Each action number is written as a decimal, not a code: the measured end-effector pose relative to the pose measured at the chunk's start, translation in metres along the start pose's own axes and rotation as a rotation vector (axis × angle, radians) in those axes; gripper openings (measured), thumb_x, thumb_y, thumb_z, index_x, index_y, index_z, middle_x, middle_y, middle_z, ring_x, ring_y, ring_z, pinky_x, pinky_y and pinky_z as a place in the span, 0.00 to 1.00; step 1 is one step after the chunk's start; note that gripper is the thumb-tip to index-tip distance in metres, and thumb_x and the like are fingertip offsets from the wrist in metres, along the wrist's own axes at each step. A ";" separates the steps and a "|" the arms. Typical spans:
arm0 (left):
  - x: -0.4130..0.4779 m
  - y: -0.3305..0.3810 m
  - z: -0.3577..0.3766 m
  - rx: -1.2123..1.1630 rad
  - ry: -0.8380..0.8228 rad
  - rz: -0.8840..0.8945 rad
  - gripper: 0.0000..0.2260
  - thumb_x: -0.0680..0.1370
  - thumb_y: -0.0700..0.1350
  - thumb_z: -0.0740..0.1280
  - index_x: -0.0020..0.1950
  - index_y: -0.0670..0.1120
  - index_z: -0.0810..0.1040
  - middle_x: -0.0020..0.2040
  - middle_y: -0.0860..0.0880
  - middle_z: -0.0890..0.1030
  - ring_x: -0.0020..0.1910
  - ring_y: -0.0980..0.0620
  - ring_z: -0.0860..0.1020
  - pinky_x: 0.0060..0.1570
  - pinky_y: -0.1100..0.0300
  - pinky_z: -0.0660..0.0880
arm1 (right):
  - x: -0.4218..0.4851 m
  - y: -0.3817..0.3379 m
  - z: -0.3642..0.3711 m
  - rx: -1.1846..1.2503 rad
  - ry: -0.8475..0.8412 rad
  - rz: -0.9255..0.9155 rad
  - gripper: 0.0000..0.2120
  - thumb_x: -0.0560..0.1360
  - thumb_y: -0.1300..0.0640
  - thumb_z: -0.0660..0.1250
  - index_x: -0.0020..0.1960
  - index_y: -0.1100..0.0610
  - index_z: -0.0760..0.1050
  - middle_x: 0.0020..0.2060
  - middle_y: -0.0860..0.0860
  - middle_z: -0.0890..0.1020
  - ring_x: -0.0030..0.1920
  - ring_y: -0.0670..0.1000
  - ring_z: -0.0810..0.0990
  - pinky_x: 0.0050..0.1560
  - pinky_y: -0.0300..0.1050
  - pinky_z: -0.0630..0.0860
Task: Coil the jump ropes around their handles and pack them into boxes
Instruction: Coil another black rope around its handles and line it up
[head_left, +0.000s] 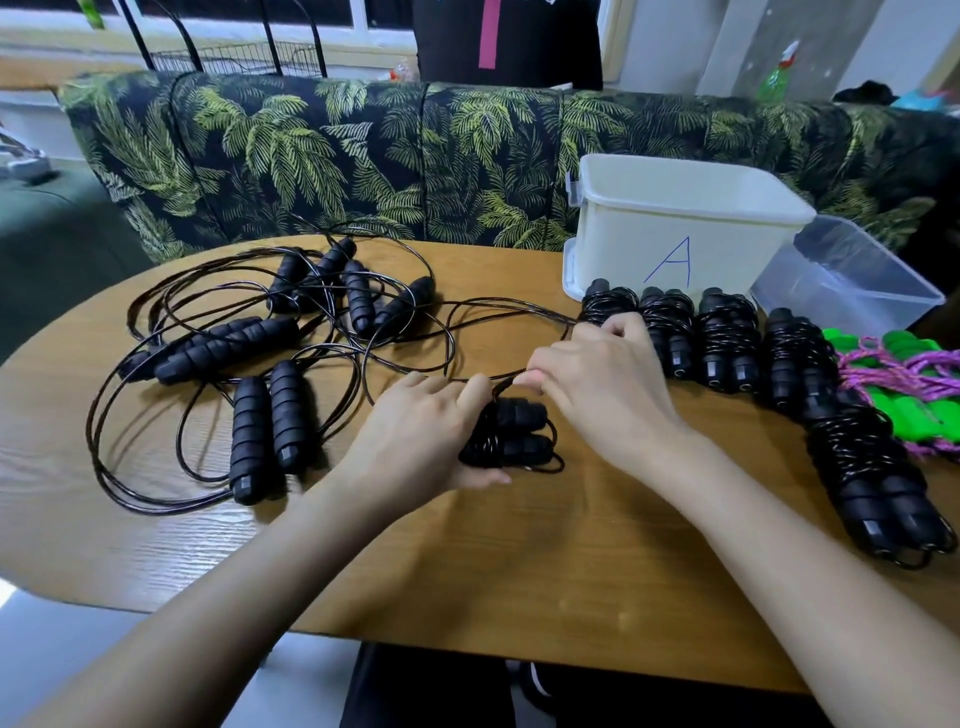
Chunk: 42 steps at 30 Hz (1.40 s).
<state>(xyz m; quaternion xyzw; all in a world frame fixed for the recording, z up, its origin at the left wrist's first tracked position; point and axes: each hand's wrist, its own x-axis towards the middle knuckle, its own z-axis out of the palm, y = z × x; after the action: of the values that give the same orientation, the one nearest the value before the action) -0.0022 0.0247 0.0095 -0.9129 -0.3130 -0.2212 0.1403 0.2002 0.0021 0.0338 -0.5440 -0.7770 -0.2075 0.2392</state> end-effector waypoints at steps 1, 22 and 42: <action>0.002 0.000 0.002 0.010 0.002 -0.045 0.32 0.64 0.72 0.64 0.46 0.43 0.73 0.32 0.50 0.78 0.31 0.46 0.78 0.32 0.56 0.71 | -0.004 -0.006 -0.003 -0.004 0.003 0.007 0.22 0.78 0.42 0.54 0.34 0.51 0.78 0.30 0.44 0.81 0.33 0.52 0.73 0.49 0.52 0.65; 0.002 -0.004 -0.001 -0.798 0.015 -0.738 0.44 0.47 0.84 0.64 0.50 0.54 0.75 0.43 0.59 0.81 0.43 0.57 0.81 0.45 0.56 0.77 | -0.037 -0.035 0.012 0.797 -0.325 0.656 0.05 0.73 0.54 0.74 0.49 0.50 0.86 0.43 0.44 0.87 0.42 0.38 0.80 0.47 0.29 0.73; 0.014 -0.023 -0.038 -1.369 -0.425 -0.830 0.41 0.65 0.79 0.48 0.56 0.52 0.82 0.53 0.49 0.86 0.50 0.53 0.84 0.51 0.54 0.74 | -0.036 0.019 -0.001 0.209 0.189 -0.178 0.30 0.71 0.44 0.73 0.71 0.49 0.71 0.50 0.48 0.83 0.46 0.50 0.82 0.73 0.71 0.58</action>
<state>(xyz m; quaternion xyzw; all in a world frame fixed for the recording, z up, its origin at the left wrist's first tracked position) -0.0186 0.0344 0.0517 -0.6292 -0.4404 -0.2195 -0.6016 0.2287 -0.0194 0.0139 -0.4235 -0.8135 -0.1961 0.3469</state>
